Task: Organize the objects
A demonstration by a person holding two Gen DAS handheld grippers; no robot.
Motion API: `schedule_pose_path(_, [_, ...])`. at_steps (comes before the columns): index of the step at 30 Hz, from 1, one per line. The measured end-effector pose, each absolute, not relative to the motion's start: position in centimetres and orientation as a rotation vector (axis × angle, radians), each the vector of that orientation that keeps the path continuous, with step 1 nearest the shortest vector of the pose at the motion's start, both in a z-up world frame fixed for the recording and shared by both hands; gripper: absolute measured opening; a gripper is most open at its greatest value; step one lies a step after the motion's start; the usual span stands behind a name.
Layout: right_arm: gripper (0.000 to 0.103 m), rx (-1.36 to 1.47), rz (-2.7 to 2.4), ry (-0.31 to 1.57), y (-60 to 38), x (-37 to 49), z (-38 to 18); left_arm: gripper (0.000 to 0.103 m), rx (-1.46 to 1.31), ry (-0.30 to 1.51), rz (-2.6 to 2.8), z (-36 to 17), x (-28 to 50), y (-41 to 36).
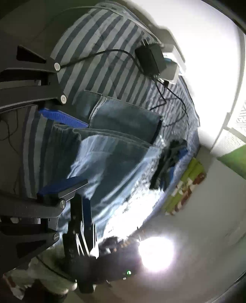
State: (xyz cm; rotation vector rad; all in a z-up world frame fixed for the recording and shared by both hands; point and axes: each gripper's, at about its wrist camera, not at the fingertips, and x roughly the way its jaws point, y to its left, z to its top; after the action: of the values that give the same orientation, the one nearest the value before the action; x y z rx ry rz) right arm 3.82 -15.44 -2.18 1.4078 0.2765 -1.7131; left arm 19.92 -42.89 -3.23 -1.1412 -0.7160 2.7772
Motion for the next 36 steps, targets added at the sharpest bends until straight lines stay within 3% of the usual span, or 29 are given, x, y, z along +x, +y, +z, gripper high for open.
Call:
schedule_pose_path(1, [0.046,1.421,-1.723,0.269,-15.1,3.5,-2.3,0.043,-1.159,-0.719,2.770,-3.5,19.5,-42.7])
schedule_pose_path(2, [0.046,1.432,-1.740,0.260,-14.8,3.1,-2.5,0.022,-1.175,-0.705,2.777,-3.7,19.2,-42.5])
schedule_pose_path(3, [0.046,1.439,-1.751,0.247,-14.3,2.6,-2.6,0.009,-1.185,-0.675,2.788,-3.8,19.0,-42.2])
schedule_pose_path(12, [0.046,1.480,-1.801,0.198,-11.2,0.0,-3.2,0.001,-1.229,-0.740,2.809,-5.0,22.4,-44.2])
schedule_pose_path(15, [0.046,1.502,-1.805,0.198,-10.3,-0.6,-3.9,0.006,-1.345,-0.812,2.857,-6.2,22.3,-45.8])
schedule_pose_path(17, [0.046,1.491,-1.805,0.169,-9.5,-0.6,-3.5,0.011,-1.266,-0.867,2.851,-5.1,22.0,-46.3])
schedule_pose_path(20, [0.046,1.446,-1.816,0.134,-7.4,-0.4,-2.4,0.027,-1.099,-0.746,2.881,-1.7,21.1,-44.3])
schedule_pose_path(24, [0.046,1.270,-1.967,0.153,-2.7,0.7,0.3,0.038,-1.084,-0.563,2.805,-0.7,18.0,-39.5])
schedule_pose_path(27, [0.046,1.181,-2.109,0.126,1.8,0.3,1.8,0.038,-1.241,-0.447,2.746,-3.1,15.6,-36.6])
schedule_pose_path(30, [0.046,1.274,-2.114,0.076,5.6,-1.5,1.3,0.038,-1.509,-0.307,2.762,-6.8,14.2,-35.5])
schedule_pose_path(33, [0.046,1.357,-2.166,0.068,9.3,-2.9,0.3,0.039,-1.438,-0.312,2.857,-4.6,14.4,-35.0])
schedule_pose_path(36, [0.046,1.436,-2.210,-0.092,13.9,-4.5,-0.4,0.039,-1.290,-0.392,2.857,-1.8,14.0,-33.9])
